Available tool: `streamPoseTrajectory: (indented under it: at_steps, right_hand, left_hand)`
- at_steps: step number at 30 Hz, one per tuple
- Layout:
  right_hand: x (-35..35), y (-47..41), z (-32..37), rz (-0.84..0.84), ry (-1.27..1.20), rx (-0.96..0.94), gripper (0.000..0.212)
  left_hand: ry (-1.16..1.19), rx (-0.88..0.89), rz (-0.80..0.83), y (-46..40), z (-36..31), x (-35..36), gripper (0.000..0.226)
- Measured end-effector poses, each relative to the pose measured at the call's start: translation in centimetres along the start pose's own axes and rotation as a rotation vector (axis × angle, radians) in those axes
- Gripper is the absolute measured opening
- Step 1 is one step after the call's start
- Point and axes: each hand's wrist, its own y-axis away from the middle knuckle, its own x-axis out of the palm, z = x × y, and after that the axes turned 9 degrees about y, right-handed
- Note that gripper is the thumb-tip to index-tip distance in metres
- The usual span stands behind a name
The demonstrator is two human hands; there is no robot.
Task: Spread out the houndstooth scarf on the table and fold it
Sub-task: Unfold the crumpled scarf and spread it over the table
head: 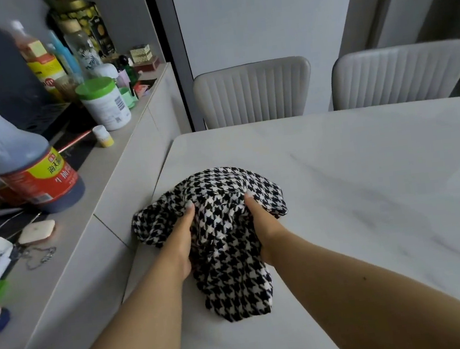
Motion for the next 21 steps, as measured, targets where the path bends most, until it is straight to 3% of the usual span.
streamPoseTrajectory:
  at_steps: [2,7,14,16,19,21]
  right_hand:
    - [-1.3,0.8,0.0,-0.072,0.022,-0.049,0.124]
    - [-6.0,6.1,0.9,-0.210,-0.031,-0.200,0.088]
    - [-15.4,14.3,4.2,-0.385,-0.134,-0.307,0.079]
    - [-18.4,16.8,5.6,-0.399,-0.160,-0.334,0.063]
    - [-23.2,20.2,7.7,-0.486,-0.177,-0.361,0.057]
    - [-26.7,21.7,8.8,-0.552,-0.152,-0.380,0.060]
  left_hand:
    - [0.047,0.008,0.057,1.2,0.8,1.7,0.107]
    - [0.117,0.039,0.211,4.3,1.5,7.5,0.101]
    - [-0.006,0.229,0.331,10.0,0.6,19.1,0.101]
    - [-0.040,0.280,0.364,11.7,0.4,22.5,0.086]
    - [-0.085,0.398,0.347,13.4,0.5,27.9,0.039]
    - [-0.164,0.485,0.307,14.1,1.0,31.4,0.034]
